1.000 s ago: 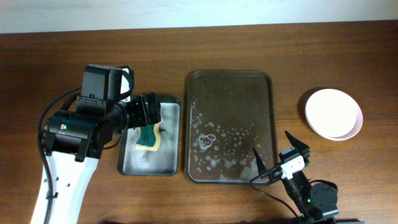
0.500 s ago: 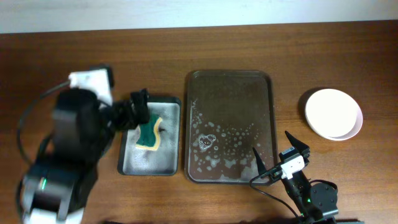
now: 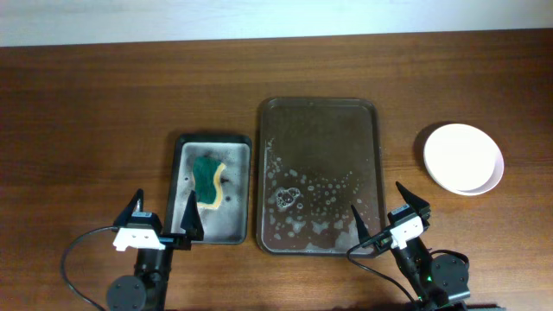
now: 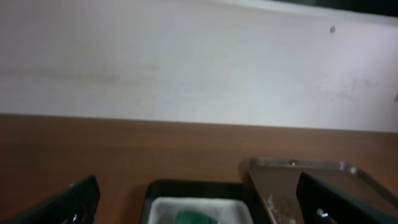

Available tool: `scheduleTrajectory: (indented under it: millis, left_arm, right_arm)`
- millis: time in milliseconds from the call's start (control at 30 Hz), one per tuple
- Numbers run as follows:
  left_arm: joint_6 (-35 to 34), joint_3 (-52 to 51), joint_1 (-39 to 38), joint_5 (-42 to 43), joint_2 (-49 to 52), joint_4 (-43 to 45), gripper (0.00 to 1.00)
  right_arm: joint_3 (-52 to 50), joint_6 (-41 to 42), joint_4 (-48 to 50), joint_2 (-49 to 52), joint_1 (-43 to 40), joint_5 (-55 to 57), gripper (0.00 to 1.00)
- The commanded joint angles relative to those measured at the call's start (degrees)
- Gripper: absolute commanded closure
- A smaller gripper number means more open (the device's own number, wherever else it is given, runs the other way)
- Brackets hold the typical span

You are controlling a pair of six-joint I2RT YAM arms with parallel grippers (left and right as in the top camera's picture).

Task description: Clean dirty plates on tray and stack at the side

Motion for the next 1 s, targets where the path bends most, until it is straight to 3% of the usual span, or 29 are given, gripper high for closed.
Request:
scheduleTrajectory:
  millis: [0,300,367,967]
  left_arm:
    - [0.94,-5.31,0.35,0.70,-0.63,3.48,0.01]
    - [0.92,-5.27,1.70,0.70,-0.63,2.27,0.01]
    - [0.92,-5.27,1.70,0.68,-0.61,-2.54,0.01]
    - [0.92,-5.22,1.70,0.24,-0.28,-2.54,0.01]
  right_arm:
    - [-0.50,-0.20,-0.07,-0.31,0.04,0.50,0.01]
    - [-0.50,-0.20,-0.07,-0.31,0.04,0.48,0.01]
    - [-0.50,-0.20,-0.07,-0.31,0.04,0.50,0.01]
    - [-0.50,-0.20,-0.07,-0.31,0.04,0.50,0.01]
